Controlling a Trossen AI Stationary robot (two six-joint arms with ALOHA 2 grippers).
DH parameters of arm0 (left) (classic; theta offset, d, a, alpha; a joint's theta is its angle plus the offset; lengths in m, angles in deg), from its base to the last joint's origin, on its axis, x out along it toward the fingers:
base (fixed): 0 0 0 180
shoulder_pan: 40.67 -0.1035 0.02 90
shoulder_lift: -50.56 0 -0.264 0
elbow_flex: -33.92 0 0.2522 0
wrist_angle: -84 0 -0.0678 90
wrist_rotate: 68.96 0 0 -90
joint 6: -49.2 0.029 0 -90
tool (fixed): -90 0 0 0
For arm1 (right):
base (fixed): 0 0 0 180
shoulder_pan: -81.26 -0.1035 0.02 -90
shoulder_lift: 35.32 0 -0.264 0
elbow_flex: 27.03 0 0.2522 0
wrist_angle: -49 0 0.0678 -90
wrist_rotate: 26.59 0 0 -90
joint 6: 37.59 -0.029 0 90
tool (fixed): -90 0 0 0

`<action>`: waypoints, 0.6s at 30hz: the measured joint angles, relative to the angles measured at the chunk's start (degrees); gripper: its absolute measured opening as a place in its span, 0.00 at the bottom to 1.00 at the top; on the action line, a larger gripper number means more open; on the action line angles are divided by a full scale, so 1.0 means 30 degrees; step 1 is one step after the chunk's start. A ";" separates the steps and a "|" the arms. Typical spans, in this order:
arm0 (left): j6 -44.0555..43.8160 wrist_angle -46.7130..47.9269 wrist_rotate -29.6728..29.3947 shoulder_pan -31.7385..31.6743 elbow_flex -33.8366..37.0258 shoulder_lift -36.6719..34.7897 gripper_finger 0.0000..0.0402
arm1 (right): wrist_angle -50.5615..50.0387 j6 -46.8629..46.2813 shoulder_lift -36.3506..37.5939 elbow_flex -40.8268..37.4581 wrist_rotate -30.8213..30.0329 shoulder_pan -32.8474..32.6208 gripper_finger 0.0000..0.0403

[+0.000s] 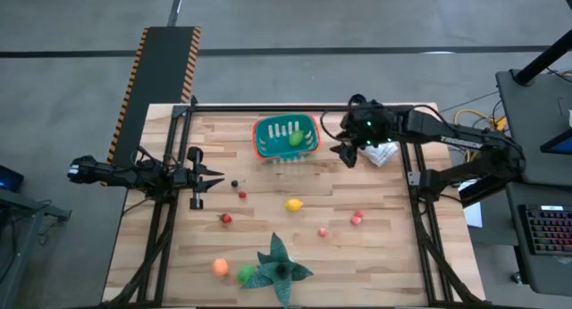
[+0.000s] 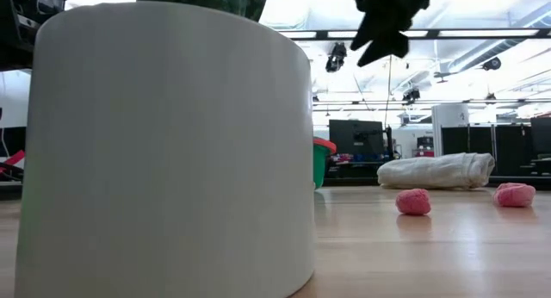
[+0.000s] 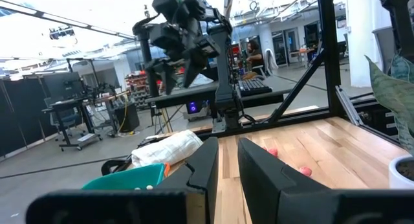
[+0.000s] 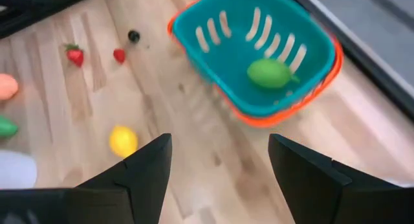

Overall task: Pick and placing Produce into tupperware
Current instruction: Put the peach toy into the bin

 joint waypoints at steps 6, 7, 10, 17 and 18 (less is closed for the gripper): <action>0.0000 -0.0012 -0.0004 0.0002 0.0000 -0.0006 0.11 | -0.0980 -0.1465 0.1070 -0.1605 0.0000 -0.0937 0.62; 0.0000 -0.0015 -0.0005 0.0004 0.0000 -0.0007 0.11 | -0.1114 -0.1707 0.1211 -0.1879 0.0004 -0.1103 0.62; 0.0000 0.0000 -0.0005 0.0001 0.0000 0.0007 0.11 | -0.1206 -0.2258 0.1629 -0.2705 0.0007 -0.1547 0.62; 0.0000 -0.0007 -0.0005 -0.0004 0.0000 0.0015 0.11 | -0.1156 -0.3030 0.2105 -0.4213 0.0007 -0.2711 0.62; 0.0000 -0.0004 -0.0005 0.0001 0.0000 0.0007 0.11 | -0.1142 -0.3027 0.2115 -0.4374 0.0007 -0.2926 0.62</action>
